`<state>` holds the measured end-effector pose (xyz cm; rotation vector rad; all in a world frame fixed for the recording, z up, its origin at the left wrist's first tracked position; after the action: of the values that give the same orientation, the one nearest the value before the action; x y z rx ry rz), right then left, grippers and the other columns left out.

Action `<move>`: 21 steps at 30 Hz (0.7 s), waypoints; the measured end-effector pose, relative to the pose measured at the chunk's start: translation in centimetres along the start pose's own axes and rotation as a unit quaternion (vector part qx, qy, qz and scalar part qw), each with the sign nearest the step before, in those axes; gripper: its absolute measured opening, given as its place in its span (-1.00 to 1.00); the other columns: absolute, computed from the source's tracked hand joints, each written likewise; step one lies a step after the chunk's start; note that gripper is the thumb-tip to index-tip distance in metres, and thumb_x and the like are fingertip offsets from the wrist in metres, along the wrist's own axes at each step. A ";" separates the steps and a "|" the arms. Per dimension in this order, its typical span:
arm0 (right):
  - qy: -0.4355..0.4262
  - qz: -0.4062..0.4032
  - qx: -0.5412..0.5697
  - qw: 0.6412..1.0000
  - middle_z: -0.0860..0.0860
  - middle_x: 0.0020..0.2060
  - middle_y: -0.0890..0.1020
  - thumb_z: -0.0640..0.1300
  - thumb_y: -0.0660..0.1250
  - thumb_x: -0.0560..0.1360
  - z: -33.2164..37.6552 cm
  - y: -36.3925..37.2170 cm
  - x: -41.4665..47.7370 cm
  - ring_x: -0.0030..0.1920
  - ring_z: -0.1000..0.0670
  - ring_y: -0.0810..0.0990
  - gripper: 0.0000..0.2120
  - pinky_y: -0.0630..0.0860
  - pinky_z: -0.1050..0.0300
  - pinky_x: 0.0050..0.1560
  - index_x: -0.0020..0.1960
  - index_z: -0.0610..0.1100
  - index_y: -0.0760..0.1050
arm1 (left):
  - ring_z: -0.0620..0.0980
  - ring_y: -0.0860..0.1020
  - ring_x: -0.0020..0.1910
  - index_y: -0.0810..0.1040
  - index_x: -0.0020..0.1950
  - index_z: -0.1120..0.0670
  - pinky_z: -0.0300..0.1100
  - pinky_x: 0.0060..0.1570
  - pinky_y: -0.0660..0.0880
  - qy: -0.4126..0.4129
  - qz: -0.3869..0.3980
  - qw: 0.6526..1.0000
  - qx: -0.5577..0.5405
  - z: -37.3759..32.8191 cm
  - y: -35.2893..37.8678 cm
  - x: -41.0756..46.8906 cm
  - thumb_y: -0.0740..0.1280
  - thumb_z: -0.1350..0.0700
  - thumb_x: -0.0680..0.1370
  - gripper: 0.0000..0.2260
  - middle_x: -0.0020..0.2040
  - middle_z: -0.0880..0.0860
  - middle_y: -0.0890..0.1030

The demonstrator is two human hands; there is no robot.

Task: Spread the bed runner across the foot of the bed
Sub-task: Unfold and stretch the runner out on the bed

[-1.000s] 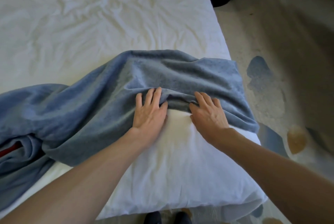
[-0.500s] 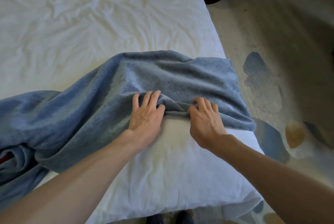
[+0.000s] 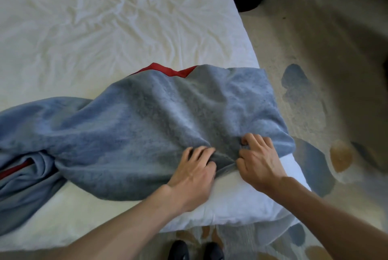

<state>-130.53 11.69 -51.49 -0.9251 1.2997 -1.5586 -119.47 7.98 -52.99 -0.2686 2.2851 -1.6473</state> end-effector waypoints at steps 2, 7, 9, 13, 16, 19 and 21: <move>-0.001 -0.007 -0.003 1.000 -0.08 -0.20 0.52 -0.07 0.08 0.37 -0.2 -0.3 -0.7 -0.19 -0.11 0.47 -0.66 0.36 0.00 -0.11 -0.46 -0.16 0.49 | 0.11 0.15 0.42 0.48 0.10 0.13 0.10 0.37 0.06 0.009 0.009 1.000 0.000 -0.5 0.3 -0.2 0.03 0.12 0.60 -0.74 0.44 0.16 0.24; -0.011 -0.001 -0.008 1.000 -0.07 -0.29 0.50 -0.09 0.11 0.35 0.1 -0.4 -1.8 -0.29 -0.12 0.44 -0.68 0.39 -0.02 -0.21 -0.52 -0.16 0.43 | 0.08 0.17 0.40 0.45 0.09 0.12 0.02 0.38 0.05 0.045 0.034 0.998 -0.017 -1.4 -0.1 -0.9 -0.02 0.08 0.62 -0.72 0.44 0.16 0.25; -0.014 0.010 -0.011 1.000 -0.06 -0.30 0.49 -0.09 0.12 0.34 0.1 -0.2 -2.0 -0.31 -0.11 0.43 -0.69 0.40 -0.02 -0.23 -0.52 -0.15 0.43 | 0.08 0.16 0.41 0.45 0.09 0.12 0.02 0.38 0.04 0.050 0.051 0.997 -0.015 -1.6 0.2 -1.1 -0.03 0.07 0.63 -0.71 0.45 0.17 0.24; -0.019 0.003 0.005 1.000 -0.05 -0.29 0.50 -0.08 0.13 0.35 0.2 -0.6 -1.7 -0.33 -0.09 0.43 -0.71 0.43 -0.01 -0.22 -0.49 -0.15 0.43 | 0.06 0.20 0.40 0.46 0.14 0.09 0.03 0.38 0.04 0.041 0.036 0.998 0.004 -1.0 -0.2 -0.7 -0.05 0.01 0.63 -0.67 0.43 0.12 0.28; -0.018 -0.006 0.027 0.999 -0.04 -0.27 0.54 -0.09 0.12 0.35 0.0 -1.1 -1.3 -0.32 -0.08 0.46 -0.71 0.42 0.02 -0.20 -0.46 -0.16 0.47 | 0.04 0.29 0.35 0.48 0.15 0.08 0.03 0.37 0.12 0.014 0.001 1.000 0.005 -0.2 -0.9 -0.2 -0.03 -0.01 0.61 -0.65 0.36 0.08 0.37; -0.015 -0.011 0.037 0.999 -0.05 -0.26 0.55 -0.10 0.12 0.36 0.0 -1.5 -0.8 -0.33 -0.09 0.47 -0.72 0.41 0.04 -0.22 -0.44 -0.16 0.48 | 0.07 0.41 0.27 0.53 0.09 0.09 0.07 0.32 0.24 0.003 -0.035 0.999 0.013 0.1 -1.9 0.3 0.04 0.01 0.59 -0.68 0.26 0.09 0.48; -0.013 -0.009 0.041 0.999 -0.05 -0.26 0.55 -0.10 0.12 0.36 0.1 -1.7 -0.4 -0.33 -0.09 0.47 -0.73 0.42 0.02 -0.23 -0.43 -0.16 0.48 | 0.07 0.47 0.19 0.55 0.04 0.08 0.07 0.26 0.31 0.000 -0.060 0.998 0.025 0.4 -2.7 0.7 0.05 0.01 0.56 -0.68 0.17 0.07 0.53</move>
<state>-130.54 12.16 -49.84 -0.9060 1.2035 -1.5966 -120.03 6.51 -50.69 -0.4006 2.2640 -1.7596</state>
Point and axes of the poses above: each hand's wrist, its own x-axis towards the middle knuckle, its own y-axis out of the palm, z = x × y, the point moved 10 cm from there along x, towards the middle knuckle
